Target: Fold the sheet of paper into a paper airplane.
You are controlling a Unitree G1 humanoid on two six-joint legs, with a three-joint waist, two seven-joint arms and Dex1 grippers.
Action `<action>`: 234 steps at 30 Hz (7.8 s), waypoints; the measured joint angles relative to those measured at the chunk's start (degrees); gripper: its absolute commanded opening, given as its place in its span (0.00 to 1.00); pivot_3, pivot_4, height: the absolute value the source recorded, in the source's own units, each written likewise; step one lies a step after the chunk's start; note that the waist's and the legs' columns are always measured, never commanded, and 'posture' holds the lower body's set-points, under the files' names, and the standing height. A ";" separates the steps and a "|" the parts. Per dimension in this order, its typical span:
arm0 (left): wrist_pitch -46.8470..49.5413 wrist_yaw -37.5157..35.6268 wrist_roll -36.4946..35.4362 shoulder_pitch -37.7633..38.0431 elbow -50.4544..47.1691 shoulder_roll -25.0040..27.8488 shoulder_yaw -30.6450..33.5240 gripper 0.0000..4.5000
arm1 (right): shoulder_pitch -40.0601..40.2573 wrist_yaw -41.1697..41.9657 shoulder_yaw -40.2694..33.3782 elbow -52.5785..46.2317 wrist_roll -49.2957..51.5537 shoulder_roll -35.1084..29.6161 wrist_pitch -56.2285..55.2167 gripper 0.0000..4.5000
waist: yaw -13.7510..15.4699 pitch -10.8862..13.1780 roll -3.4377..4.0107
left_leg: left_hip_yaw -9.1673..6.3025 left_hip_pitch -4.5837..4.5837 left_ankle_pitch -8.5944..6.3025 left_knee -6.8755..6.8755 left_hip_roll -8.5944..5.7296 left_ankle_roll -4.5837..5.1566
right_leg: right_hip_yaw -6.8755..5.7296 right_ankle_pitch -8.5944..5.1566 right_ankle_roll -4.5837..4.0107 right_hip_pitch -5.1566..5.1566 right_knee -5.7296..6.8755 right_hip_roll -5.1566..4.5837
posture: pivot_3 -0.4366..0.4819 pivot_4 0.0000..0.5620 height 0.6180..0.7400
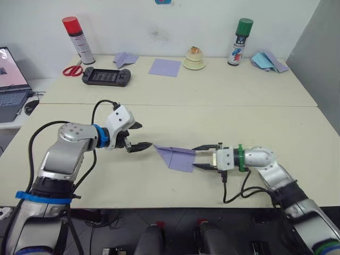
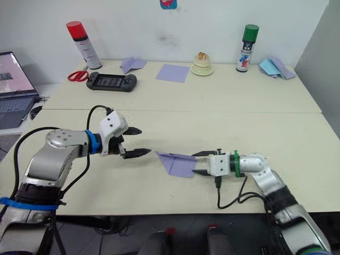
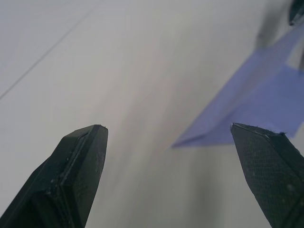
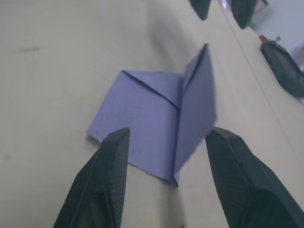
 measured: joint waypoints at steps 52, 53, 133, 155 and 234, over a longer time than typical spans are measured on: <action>-14.36 -9.32 7.67 -9.12 27.16 -8.83 -13.24 0.00 | 4.11 -14.61 3.71 -0.66 -13.98 7.50 -1.56 0.58 | -0.33 -0.50 -0.02 | 0.09 0.20 0.00 -0.06 0.02 0.00 | 0.08 -0.02 -0.01 0.08 0.04 0.18 | 0.48 0.27 1.00; -14.50 -9.38 7.68 -9.15 27.30 -8.83 -13.24 0.00 | 3.60 -15.54 3.70 0.63 -14.65 8.28 -1.86 0.58 | -0.33 -0.50 -0.02 | 0.10 0.21 0.00 -0.06 0.01 0.00 | 0.09 -0.02 -0.01 0.08 0.04 0.18 | 0.48 0.27 1.00; -15.93 -6.56 3.52 6.37 11.39 -7.17 -6.65 0.00 | -4.03 -16.20 -6.82 -0.02 3.18 13.83 36.31 0.36 | -0.31 -0.49 0.01 | 0.04 0.10 0.00 -0.07 0.02 0.01 | 0.02 -0.03 -0.04 -0.01 0.05 0.12 | 0.48 0.27 1.00; -11.06 -6.00 3.60 5.23 9.91 -7.86 -8.15 0.00 | 1.29 -17.32 7.02 -3.09 -9.10 17.22 29.70 0.01 | -0.09 -0.55 0.04 | 0.01 0.20 0.00 -0.06 -0.02 0.01 | 0.01 -0.03 -0.03 0.11 0.04 0.12 | 0.48 0.27 1.00; -7.13 -2.17 -10.16 11.82 -3.41 -0.83 3.16 0.43 | 8.96 -17.26 -7.76 -23.08 8.55 11.45 46.56 0.44 | -0.32 -0.94 0.32 | -0.04 0.68 -0.05 -0.37 0.07 -0.01 | -0.04 -0.17 -0.11 0.75 -0.60 0.09 | 0.48 0.27 1.00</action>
